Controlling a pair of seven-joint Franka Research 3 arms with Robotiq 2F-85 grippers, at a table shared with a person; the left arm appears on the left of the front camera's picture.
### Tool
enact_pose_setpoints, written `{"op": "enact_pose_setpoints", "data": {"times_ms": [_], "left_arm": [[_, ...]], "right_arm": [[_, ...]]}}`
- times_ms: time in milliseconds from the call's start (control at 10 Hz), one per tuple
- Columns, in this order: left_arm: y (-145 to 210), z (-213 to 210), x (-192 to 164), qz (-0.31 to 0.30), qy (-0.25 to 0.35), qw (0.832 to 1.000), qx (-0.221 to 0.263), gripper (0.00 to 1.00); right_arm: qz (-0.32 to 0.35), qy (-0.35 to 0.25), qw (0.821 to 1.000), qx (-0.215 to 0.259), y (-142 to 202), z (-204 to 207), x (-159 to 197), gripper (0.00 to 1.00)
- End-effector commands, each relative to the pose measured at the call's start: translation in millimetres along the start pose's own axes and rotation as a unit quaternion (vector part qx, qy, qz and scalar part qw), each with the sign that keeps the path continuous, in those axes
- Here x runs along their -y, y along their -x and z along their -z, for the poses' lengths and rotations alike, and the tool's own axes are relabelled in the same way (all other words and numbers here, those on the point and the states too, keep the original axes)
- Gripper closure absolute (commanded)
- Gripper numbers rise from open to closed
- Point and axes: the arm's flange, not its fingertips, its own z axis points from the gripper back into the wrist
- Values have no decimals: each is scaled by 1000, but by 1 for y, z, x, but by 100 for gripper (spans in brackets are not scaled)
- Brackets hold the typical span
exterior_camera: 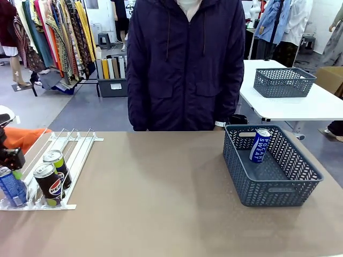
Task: Retrieve and store the cans from the dispenser.
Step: Pick up the last remaining can from one row of the Automatic Can Dispenser and place it in the middle of the table.
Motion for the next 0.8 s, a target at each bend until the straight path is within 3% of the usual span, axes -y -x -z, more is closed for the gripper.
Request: {"op": "enact_pose_setpoints", "data": {"times_ms": [0,300,400,700], "left_arm": [[3,-23,5,-8,-8,999,35,100],[54,-138,10,20,-10,994,104,100],[75,-172,8,34,17,988,152,100],[120,-209,-1,39,86,964,249,100]], "right_arm": [[-10,-11,1000,11,-4,1,-2,0],[-10,-11,1000,11,-4,1,-2,0],[-10,-11,1000,11,-4,1,-2,0],[-10,-11,1000,11,-4,1,-2,0]]}}
